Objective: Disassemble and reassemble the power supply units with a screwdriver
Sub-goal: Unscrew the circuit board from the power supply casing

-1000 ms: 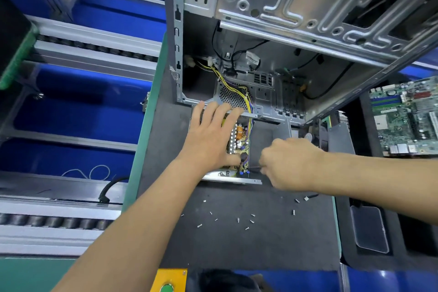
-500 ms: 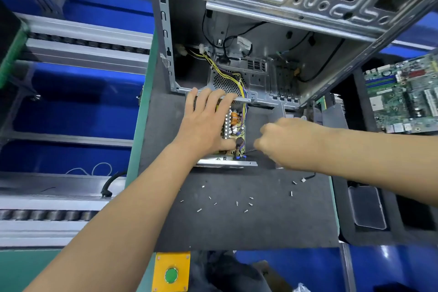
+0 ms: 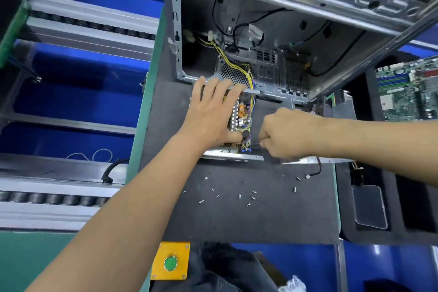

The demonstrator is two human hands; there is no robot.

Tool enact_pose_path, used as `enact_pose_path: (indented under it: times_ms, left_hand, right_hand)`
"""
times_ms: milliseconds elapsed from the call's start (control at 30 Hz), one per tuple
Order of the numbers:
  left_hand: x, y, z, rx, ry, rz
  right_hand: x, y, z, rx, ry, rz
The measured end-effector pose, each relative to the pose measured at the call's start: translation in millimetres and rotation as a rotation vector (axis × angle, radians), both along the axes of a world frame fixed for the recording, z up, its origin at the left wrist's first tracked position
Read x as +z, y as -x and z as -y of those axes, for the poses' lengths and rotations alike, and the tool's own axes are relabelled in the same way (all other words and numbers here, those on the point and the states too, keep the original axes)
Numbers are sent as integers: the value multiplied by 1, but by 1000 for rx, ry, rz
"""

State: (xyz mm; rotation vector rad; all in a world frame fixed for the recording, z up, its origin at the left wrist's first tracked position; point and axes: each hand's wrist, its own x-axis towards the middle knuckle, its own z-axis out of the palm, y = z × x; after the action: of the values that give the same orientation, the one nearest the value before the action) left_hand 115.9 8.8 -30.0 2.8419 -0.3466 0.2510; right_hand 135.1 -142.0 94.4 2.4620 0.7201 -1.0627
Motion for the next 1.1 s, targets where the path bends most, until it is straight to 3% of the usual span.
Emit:
enact_pose_path:
  times_ms: [67,167,300,367,533,633,700,767,867,1033,1100]
  left_hand:
    - [-1,0,0,-5,-7,-6]
    - [-1,-1,0,-17,-6,-25]
    - [0,0,-1,-21,-36,-37]
    - [1,1,-1,-19,-32,-43]
    - [3,2,-2,-5,-25,-61]
    - [1,2,-2,-2,-25,-45]
    - [0,1,-2,5,-30,-24]
    - [-1,3,1,10,-42,-9]
    - [-4,2,1,17,-26,37]
    - [-3,1,0,22,-12,31]
    - [-1,2,1,17,-8,1]
  right_hand:
    - [-4,-2,-4,-233,-124,-30]
    - [-8,-2,-3,-480,-118,-84]
    - [-3,-2,1,-550,-22,-165]
    - [1,4,-5,-318,23,-57]
    - [9,10,1,650,167,171]
    - [16,3,9,1012,178,201]
    - [20,1,9,1069,215,183]
    - [16,3,7,999,205,125]
    - [5,6,0,651,181,127]
    - [-12,-2,-6,-285,-11,-13]
    - [-13,-12,1,-699,-67,-153]
